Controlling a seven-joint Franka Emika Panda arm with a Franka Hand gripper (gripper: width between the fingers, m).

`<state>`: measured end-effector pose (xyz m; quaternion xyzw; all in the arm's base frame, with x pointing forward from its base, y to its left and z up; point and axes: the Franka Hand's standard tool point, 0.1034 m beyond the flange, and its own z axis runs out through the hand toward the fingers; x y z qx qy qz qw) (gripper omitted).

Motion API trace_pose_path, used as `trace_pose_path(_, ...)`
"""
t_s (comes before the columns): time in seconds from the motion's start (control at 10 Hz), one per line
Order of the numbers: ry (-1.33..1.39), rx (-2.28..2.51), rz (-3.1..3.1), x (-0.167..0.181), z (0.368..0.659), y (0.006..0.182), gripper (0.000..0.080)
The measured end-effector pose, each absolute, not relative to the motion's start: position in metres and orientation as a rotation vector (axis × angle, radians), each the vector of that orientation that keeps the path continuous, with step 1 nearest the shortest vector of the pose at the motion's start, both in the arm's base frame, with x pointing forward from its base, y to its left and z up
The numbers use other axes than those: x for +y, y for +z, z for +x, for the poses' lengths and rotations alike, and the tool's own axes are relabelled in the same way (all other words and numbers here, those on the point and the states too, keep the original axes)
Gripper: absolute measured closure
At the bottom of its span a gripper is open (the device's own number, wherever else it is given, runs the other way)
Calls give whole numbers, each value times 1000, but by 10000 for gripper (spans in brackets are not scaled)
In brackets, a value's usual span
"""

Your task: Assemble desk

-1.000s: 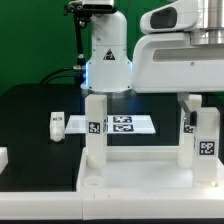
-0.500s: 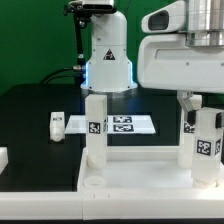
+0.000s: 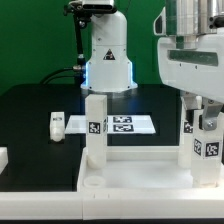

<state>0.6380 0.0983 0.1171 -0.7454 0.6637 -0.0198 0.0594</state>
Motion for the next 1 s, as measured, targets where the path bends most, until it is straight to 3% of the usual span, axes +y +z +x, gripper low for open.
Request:
trace_pose_path(0.2, 34, 2389, -1759, 100, 636, 116, 515)
trace_pose_path(0.4, 29, 2328, -1842, 101, 635, 116, 515)
trace_pose_path(0.6, -17, 2024, -2251, 110, 632, 118, 229)
trace_pose_path(0.7, -54, 1770, -2457, 116, 633, 117, 229)
trace_pose_path(0.8, -37, 1555, -2605, 123, 630, 115, 166)
trace_pose_path(1.0, -48, 1460, -2663, 120, 631, 115, 154)
